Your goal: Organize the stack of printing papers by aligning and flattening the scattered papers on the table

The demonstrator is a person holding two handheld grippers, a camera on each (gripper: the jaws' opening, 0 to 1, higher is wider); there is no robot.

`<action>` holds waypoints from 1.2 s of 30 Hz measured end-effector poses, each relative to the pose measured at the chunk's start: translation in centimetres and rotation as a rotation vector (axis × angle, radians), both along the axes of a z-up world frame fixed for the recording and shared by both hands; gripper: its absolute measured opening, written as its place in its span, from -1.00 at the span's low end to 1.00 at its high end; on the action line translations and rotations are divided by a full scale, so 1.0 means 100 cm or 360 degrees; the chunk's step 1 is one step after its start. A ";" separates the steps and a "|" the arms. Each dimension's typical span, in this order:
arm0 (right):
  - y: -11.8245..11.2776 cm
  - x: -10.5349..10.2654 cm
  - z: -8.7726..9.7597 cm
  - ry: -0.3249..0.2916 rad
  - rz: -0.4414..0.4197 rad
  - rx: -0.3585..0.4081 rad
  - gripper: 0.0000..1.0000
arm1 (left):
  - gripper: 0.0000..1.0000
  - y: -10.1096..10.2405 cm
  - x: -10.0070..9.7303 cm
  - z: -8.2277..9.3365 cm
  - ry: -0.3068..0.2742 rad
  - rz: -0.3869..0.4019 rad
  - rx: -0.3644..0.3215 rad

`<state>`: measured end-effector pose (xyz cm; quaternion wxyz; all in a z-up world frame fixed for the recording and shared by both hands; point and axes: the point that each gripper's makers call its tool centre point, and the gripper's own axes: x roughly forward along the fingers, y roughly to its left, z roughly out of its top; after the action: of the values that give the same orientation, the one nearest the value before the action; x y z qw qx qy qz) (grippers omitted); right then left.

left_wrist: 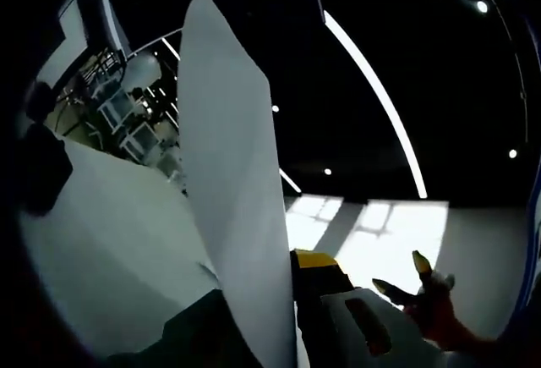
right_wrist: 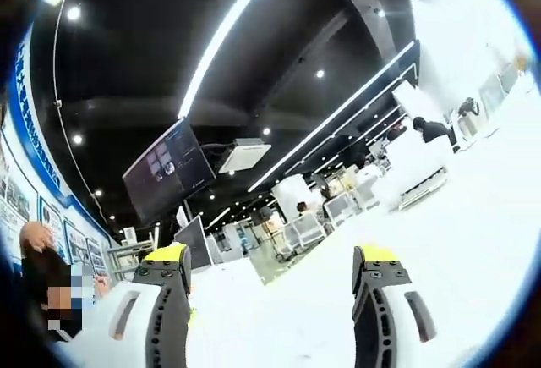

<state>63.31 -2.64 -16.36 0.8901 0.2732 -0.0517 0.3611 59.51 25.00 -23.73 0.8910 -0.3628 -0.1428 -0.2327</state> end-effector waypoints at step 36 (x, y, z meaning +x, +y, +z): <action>-0.015 0.030 -0.076 0.0210 -0.0279 -0.0427 0.80 | -0.88 -0.002 0.001 -0.001 0.0010 -0.0025 -0.0007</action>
<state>66.30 -4.12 -23.97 0.9481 0.1695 0.0320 0.2670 59.57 24.82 -23.79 0.8888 -0.3665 -0.1377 -0.2381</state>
